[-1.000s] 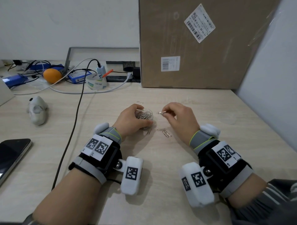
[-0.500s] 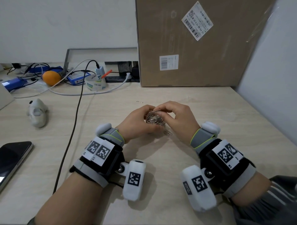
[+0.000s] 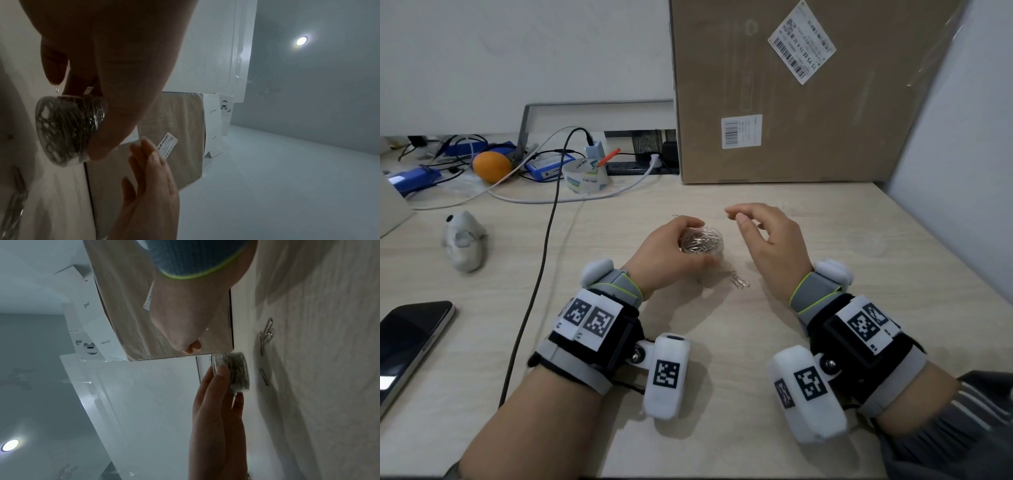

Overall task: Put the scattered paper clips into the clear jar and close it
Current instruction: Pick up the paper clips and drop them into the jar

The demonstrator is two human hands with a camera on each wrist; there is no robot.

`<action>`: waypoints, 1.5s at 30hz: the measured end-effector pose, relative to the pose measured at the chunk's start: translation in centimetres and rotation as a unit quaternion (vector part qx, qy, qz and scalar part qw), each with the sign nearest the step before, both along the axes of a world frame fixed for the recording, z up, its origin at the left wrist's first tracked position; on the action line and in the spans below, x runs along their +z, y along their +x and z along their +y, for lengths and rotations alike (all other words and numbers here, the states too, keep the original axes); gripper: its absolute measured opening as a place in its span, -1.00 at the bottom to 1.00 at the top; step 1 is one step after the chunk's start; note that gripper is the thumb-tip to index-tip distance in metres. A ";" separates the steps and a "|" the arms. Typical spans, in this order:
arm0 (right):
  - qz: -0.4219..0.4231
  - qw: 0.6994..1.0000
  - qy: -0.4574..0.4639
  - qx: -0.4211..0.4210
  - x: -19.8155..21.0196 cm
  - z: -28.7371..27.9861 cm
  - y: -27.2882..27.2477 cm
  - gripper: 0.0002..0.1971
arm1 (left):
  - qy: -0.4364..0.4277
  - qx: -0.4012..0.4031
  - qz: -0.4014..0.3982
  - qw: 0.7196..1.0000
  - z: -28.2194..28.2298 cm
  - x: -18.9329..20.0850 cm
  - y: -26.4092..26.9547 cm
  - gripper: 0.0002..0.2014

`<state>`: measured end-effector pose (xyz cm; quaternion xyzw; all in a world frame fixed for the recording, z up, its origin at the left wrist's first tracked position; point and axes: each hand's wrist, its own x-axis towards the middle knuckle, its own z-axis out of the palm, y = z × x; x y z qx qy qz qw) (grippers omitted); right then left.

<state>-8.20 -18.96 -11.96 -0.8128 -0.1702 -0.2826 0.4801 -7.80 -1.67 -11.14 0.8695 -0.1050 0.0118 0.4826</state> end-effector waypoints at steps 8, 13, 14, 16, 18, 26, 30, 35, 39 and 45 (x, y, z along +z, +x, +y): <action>0.082 0.995 0.006 -0.063 -1.2 -1.5 1.3 -0.79 | -0.013 0.163 -0.001 0.987 4.5 0.0 2.0 -0.44; 0.139 0.989 -0.005 -0.047 -1.8 -1.8 1.5 -0.80 | 0.020 0.220 0.032 0.975 6.7 -0.7 2.6 -0.29; 0.146 0.988 -0.010 -0.043 -1.9 -1.8 1.5 -0.80 | 0.029 0.221 0.035 0.974 6.9 -0.8 2.7 -0.30; 0.156 0.987 -0.018 -0.037 -2.0 -1.8 1.5 -0.79 | 0.045 0.214 0.042 0.975 7.0 -1.0 2.8 -0.31; 0.159 0.986 -0.021 -0.038 -2.0 -1.8 1.4 -0.79 | 0.053 0.208 0.038 0.976 6.7 -0.9 2.7 -0.26; 0.163 0.986 -0.007 -0.047 -2.0 -1.7 1.5 -0.77 | 0.087 0.080 -0.095 0.988 1.4 3.0 1.6 -0.51; 0.161 0.986 -0.009 -0.049 -1.8 -1.8 1.5 -0.76 | 0.203 0.019 0.011 0.979 -1.4 2.8 3.8 -0.45; 0.162 0.986 -0.010 -0.045 -1.9 -1.8 1.5 -0.77 | 0.317 0.042 0.108 0.941 -2.1 2.3 7.1 -0.38; 0.163 0.986 -0.011 -0.042 -2.0 -1.9 1.6 -0.77 | 0.379 0.034 0.133 0.915 -2.9 2.1 8.5 -0.41; 0.166 0.985 -0.022 -0.037 -2.0 -1.8 1.6 -0.78 | 0.416 0.016 0.172 0.893 -3.0 1.7 8.1 -0.42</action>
